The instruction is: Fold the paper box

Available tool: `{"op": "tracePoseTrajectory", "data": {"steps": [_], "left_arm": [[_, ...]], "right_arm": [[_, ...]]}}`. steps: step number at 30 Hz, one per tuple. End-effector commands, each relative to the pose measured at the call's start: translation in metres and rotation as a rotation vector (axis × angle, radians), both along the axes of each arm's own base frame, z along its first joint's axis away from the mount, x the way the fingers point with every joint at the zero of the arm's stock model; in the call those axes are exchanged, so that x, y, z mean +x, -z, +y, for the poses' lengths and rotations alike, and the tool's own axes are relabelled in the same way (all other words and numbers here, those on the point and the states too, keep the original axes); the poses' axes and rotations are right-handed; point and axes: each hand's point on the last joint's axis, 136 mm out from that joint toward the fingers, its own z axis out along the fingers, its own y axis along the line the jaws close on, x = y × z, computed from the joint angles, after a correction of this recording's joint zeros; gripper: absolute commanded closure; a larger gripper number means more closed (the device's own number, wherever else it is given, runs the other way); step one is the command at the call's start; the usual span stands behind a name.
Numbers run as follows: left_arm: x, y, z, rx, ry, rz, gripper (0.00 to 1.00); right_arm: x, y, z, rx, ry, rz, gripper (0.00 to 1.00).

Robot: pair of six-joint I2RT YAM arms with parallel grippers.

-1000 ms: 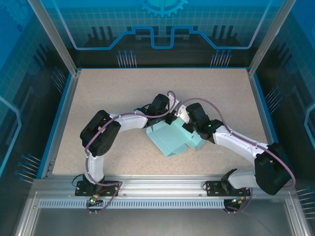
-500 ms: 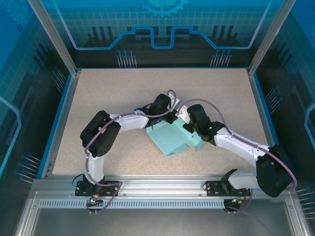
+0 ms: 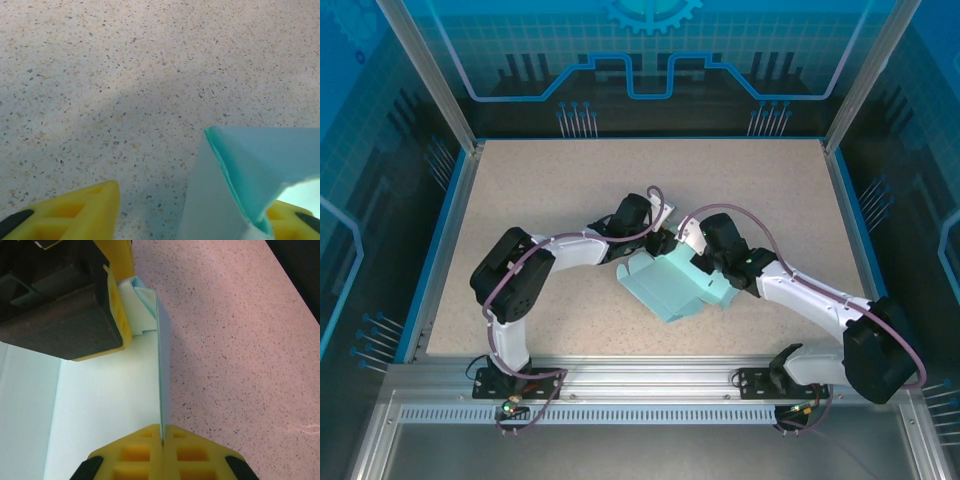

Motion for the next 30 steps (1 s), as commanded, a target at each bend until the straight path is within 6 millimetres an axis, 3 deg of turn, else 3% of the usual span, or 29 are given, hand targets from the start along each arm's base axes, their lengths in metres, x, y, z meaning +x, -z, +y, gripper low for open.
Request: {"op": "tracePoseTrajectory", "data": {"steps": [1,7,11,21,27,30], "left_arm": [[0.000,-0.008,0.009,-0.022,0.010,-0.006,0.46],[-0.005,-0.008,0.009,-0.018,0.025,0.010,0.41],[-0.008,-0.002,0.010,-0.001,0.036,0.021,0.44],[-0.012,-0.003,0.003,-0.035,0.070,0.040,0.79],[-0.008,-0.012,0.001,-0.050,0.058,0.014,0.87],[-0.005,-0.017,0.005,-0.041,0.021,-0.014,0.92]], "right_arm": [[-0.002,-0.010,0.000,-0.008,-0.009,-0.002,1.00],[-0.001,-0.012,-0.001,-0.013,-0.010,-0.008,1.00],[-0.001,-0.015,-0.001,-0.014,-0.010,-0.013,1.00],[0.001,-0.017,0.001,-0.003,-0.011,-0.017,1.00],[0.004,-0.021,0.002,0.010,0.006,-0.028,1.00],[0.006,-0.024,0.000,0.019,0.029,-0.029,0.94]]}}
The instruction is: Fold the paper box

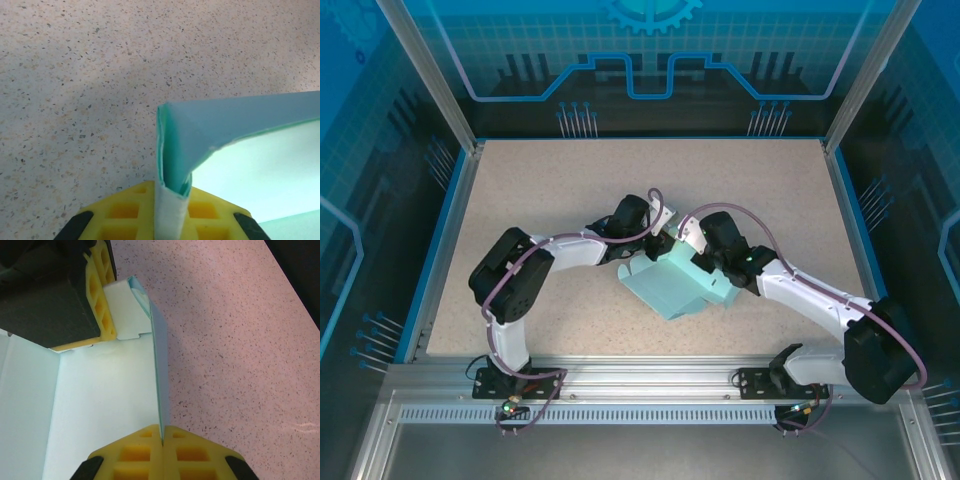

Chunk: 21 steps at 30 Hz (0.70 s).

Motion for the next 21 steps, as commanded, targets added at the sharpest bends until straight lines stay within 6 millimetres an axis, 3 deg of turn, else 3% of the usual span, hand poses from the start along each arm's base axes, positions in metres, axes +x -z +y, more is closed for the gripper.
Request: {"op": "tracePoseTrajectory", "data": {"steps": [1,5,7,13,14,21], "left_arm": [[0.013,-0.016,0.015,0.002,-0.089,-0.054,0.93],[0.016,-0.019,0.020,0.031,-0.127,-0.087,0.97],[0.017,-0.020,0.023,0.043,-0.158,-0.098,0.98],[0.024,-0.030,0.036,0.072,-0.291,-0.153,1.00],[0.024,-0.031,0.038,0.073,-0.314,-0.152,1.00],[0.026,-0.037,0.042,0.066,-0.371,-0.143,1.00]], "right_arm": [[0.004,-0.018,0.000,0.035,0.037,-0.023,0.90],[0.003,-0.027,0.002,0.091,0.063,-0.018,0.65],[0.002,-0.034,0.003,0.129,0.077,-0.010,0.58],[-0.013,-0.051,-0.007,0.285,0.208,0.042,0.46],[-0.012,-0.061,-0.010,0.323,0.244,0.042,0.44],[-0.018,-0.044,-0.023,0.378,0.454,0.176,0.42]]}}
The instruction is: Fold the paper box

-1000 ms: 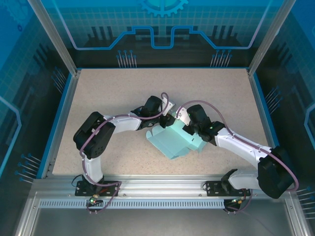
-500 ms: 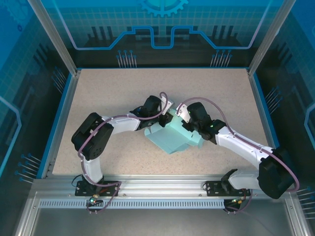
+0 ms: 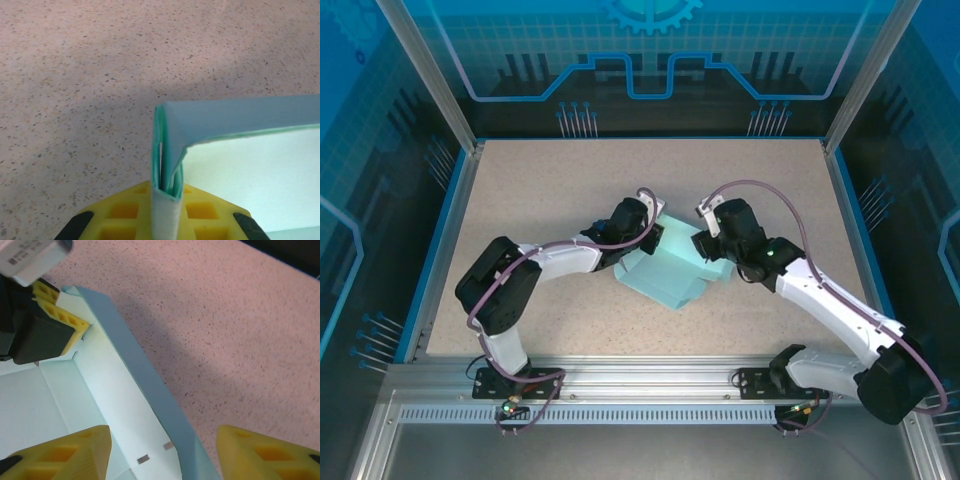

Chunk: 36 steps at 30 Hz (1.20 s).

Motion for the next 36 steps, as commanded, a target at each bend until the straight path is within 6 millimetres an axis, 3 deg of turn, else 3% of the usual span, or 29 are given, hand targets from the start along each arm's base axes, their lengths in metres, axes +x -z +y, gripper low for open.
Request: {"op": "tracePoseTrajectory", "data": {"steps": [1,5,12,16,20,22,27,36], "left_arm": [[0.004,-0.018,0.004,-0.031,-0.059,-0.028,1.00],[0.004,-0.019,0.004,-0.035,-0.065,-0.028,1.00],[0.004,-0.022,0.002,-0.045,-0.070,-0.030,1.00],[0.002,-0.022,-0.003,-0.049,-0.062,-0.035,1.00],[0.001,-0.022,-0.005,-0.056,-0.062,-0.035,1.00],[0.001,-0.022,-0.003,-0.057,-0.075,-0.036,1.00],[0.004,-0.024,0.004,-0.044,-0.116,-0.048,1.00],[0.003,-0.030,0.007,-0.054,-0.134,-0.054,1.00]], "right_arm": [[-0.006,0.017,-0.010,0.033,0.129,0.120,0.43],[-0.003,0.029,-0.013,0.021,0.179,0.157,0.45],[0.001,0.047,0.016,0.144,0.143,0.221,0.51],[0.011,0.043,0.035,0.264,0.113,0.194,0.52],[0.022,0.036,0.040,0.352,0.093,0.158,0.52],[0.023,0.032,0.037,0.373,0.093,0.152,0.52],[-0.002,0.051,0.008,0.293,0.165,0.201,0.49],[-0.039,0.085,-0.020,0.307,0.285,0.298,0.43]]}}
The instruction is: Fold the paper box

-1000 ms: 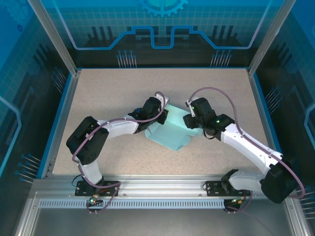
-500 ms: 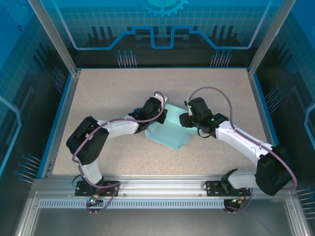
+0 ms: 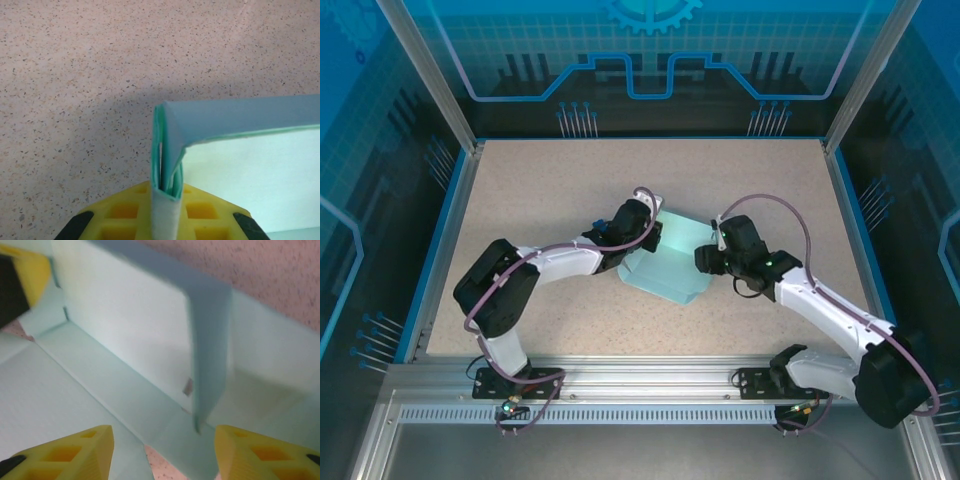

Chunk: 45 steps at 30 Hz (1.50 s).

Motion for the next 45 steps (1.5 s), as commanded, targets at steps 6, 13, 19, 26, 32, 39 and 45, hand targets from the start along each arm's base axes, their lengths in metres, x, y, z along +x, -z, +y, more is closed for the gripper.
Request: {"op": "tracePoseTrajectory", "data": {"steps": [6,13,19,26,32,39,45], "left_arm": [[0.001,-0.023,0.001,-0.047,-0.023,-0.036,1.00],[0.000,-0.024,0.000,-0.052,-0.019,-0.037,1.00],[-0.001,-0.025,0.000,-0.058,-0.014,-0.039,1.00],[-0.002,-0.024,-0.002,-0.064,-0.008,-0.035,1.00],[-0.003,-0.024,-0.004,-0.074,0.006,-0.033,1.00],[-0.004,-0.025,-0.009,-0.098,0.023,-0.022,1.00],[-0.004,-0.025,-0.012,-0.106,0.026,-0.018,1.00]], "right_arm": [[-0.016,0.028,-0.023,0.033,0.123,0.101,0.42],[-0.010,0.035,-0.014,0.179,0.140,0.135,0.41],[-0.003,0.028,-0.008,0.295,0.150,0.111,0.43],[0.008,0.007,-0.006,0.396,0.146,0.045,0.46],[0.017,-0.012,-0.004,0.405,0.123,-0.002,0.51],[0.027,-0.014,0.019,0.449,0.050,0.019,0.59],[0.030,-0.014,0.038,0.439,-0.010,0.021,0.61]]}}
